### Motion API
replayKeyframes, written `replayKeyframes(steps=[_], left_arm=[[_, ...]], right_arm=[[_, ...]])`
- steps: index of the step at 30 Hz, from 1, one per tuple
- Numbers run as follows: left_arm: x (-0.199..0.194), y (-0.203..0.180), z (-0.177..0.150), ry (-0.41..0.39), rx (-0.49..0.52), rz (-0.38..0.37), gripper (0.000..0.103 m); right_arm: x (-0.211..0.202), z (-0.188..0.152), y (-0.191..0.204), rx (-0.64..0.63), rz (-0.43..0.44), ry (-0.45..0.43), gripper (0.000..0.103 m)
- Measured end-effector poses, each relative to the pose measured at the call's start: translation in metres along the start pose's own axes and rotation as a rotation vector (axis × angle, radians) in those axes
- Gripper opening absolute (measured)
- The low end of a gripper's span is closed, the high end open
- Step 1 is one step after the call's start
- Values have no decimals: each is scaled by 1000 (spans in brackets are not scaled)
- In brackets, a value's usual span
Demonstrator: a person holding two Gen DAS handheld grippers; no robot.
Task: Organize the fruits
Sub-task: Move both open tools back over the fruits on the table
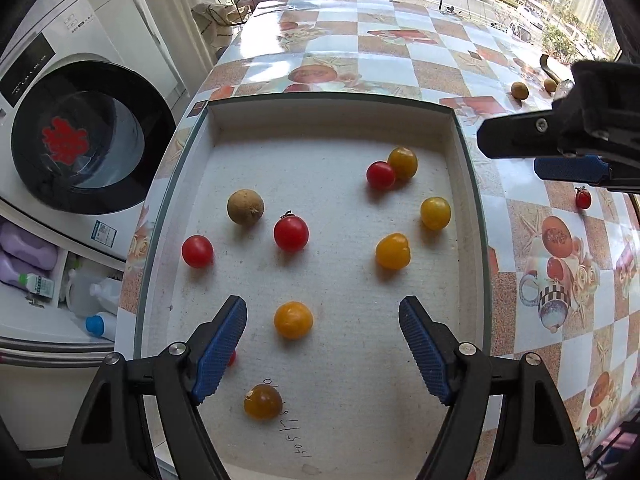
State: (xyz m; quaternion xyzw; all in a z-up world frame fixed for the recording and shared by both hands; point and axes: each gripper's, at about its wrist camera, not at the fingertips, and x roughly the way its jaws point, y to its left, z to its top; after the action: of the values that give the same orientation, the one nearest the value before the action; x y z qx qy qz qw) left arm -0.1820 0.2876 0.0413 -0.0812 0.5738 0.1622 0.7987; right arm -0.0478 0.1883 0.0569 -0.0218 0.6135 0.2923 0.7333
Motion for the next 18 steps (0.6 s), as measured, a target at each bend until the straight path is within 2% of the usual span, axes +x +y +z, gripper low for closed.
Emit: replayKeyframes(steps=[9, 13, 18], left_arm=[[-17, -42, 29, -41, 60, -62, 80], [-20, -66, 51, -58, 88, -98, 80], [-8, -95, 85, -53, 97, -149, 80]], right_arm=[[-29, -29, -96, 136, -222, -21, 79], [-30, -36, -125, 180, -261, -22, 79], [-27, -37, -138, 189, -265, -33, 79]])
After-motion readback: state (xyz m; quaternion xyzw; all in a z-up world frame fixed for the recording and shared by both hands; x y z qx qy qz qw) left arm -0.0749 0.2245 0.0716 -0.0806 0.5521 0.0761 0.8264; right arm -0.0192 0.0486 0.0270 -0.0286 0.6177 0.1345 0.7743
